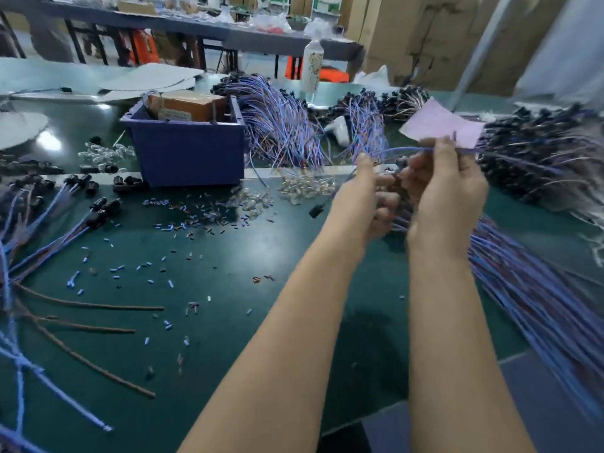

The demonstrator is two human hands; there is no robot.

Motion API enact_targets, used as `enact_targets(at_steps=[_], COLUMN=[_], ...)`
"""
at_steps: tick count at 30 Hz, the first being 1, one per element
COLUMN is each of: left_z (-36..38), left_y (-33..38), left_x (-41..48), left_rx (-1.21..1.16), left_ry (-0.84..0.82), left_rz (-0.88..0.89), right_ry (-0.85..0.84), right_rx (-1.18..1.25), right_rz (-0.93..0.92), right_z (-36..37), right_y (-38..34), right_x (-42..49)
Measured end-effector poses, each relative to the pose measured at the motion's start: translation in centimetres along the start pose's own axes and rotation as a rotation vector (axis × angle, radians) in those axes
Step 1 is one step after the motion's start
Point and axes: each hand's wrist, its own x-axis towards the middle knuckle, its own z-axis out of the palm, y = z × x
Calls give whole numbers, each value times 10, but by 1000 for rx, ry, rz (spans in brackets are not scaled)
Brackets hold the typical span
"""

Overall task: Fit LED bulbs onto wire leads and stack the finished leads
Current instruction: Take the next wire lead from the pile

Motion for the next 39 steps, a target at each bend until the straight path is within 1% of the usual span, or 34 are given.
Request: enact_targets(at_steps=[1,2,4,6,7,9,11,12,14,16,18,21,24,26,29,32,35,37,39], left_z=[11,22,42,63,72,85,93,95,95,93,89,77,59,44,11,-36,-88,-120,-150], left_y=[-2,-3,-7,-17,-25,-40,-55,-62,-74,-81,-84,-83,-73,-57,-22,17,52,70,83], left_x=[6,12,26,37,41,50,58,61,66,68,71,72,63,54,37,14,-14,-32,-47], left_rx=[-138,-200,-153,-34,6,6,-10,-5,-1,-5,44,228,304,303,197,53,-198,-348,-440], left_ry=[1,16,26,17,8,-17,-24,-19,-8,4,34,35,52,102,206,382,579,681,775], left_rz=[24,73,157,160,126,8,-108,-156,-197,-206,-165,-96,35,141,283,425,517,545,575], right_ry=[48,100,200,277,304,338,377,396,419,430,436,441,428,352,151,-63,-275,-441,-636], right_rx=[25,28,-13,-40,-10,187,434,514,574,547,504,413,351,347,324,265,236,170,15], right_rz=[13,20,60,182,274,462,574,601,625,635,637,631,631,653,688,698,698,665,559], right_z=[-12,-25,-51,-77,-88,-106,-118,-122,-126,-126,-123,-115,-101,-82,-35,21,77,110,141], right_y=[0,1,7,14,18,24,31,35,45,51,53,52,49,47,50,57,61,64,68], right_x=[3,6,11,17,19,24,28,29,31,32,31,29,24,17,0,-24,-57,-84,-113])
